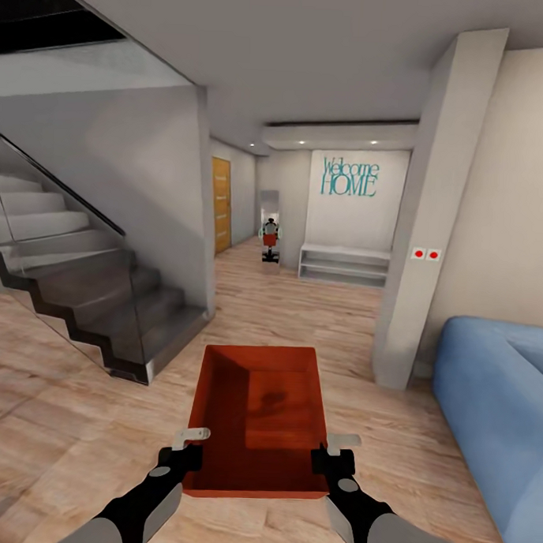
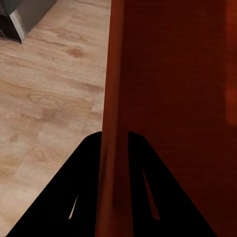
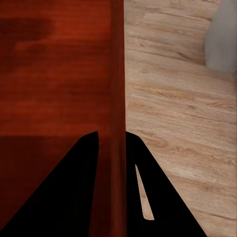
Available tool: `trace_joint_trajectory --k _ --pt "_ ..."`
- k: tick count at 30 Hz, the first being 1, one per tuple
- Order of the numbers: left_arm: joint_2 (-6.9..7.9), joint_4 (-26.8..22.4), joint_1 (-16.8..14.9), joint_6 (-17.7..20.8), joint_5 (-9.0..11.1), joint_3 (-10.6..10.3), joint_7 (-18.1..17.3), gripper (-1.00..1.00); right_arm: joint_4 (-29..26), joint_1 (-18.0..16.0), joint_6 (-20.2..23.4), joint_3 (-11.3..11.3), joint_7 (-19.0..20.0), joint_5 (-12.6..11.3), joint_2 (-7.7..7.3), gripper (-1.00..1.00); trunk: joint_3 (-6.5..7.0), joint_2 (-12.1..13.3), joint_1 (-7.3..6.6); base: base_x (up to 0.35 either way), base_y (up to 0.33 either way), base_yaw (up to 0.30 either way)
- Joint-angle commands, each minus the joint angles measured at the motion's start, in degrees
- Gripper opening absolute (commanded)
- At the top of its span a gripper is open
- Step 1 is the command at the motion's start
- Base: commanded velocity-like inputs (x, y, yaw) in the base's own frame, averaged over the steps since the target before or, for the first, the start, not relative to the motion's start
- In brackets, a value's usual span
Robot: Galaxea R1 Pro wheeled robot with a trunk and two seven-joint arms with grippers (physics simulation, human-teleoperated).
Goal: Move the two storage containers from the living room to the garage. In the garage, place one container on the floor and stack the other container on top of it (either order is fine).
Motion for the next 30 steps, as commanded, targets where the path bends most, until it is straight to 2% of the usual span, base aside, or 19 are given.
trace_joint_trajectory --k 1,30 --pt "0.03 0.00 -0.08 -0.24 -0.09 0.40 1.33 -1.00 0.02 -0.05 0.11 -0.49 0.13 0.43 1.05 -1.00 -0.09 -0.07 0.04 0.322 0.000 0.000" --pt "-0.02 0.00 -0.08 -0.25 -0.09 0.40 1.33 -1.00 0.02 -0.05 0.20 -0.51 0.13 0.35 1.05 -1.00 -0.09 -0.07 0.04 0.322 0.000 0.000"
